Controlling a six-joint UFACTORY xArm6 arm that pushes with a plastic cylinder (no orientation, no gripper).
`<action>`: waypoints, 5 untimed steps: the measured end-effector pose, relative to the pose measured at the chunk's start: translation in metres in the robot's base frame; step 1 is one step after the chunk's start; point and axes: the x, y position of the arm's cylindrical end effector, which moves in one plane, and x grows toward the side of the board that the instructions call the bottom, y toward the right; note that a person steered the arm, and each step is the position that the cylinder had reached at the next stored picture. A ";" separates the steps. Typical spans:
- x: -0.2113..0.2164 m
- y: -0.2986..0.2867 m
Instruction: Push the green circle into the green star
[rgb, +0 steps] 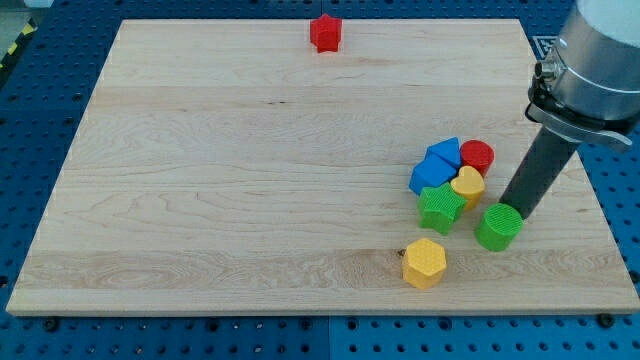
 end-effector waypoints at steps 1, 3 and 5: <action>0.004 0.015; 0.028 0.005; 0.034 -0.022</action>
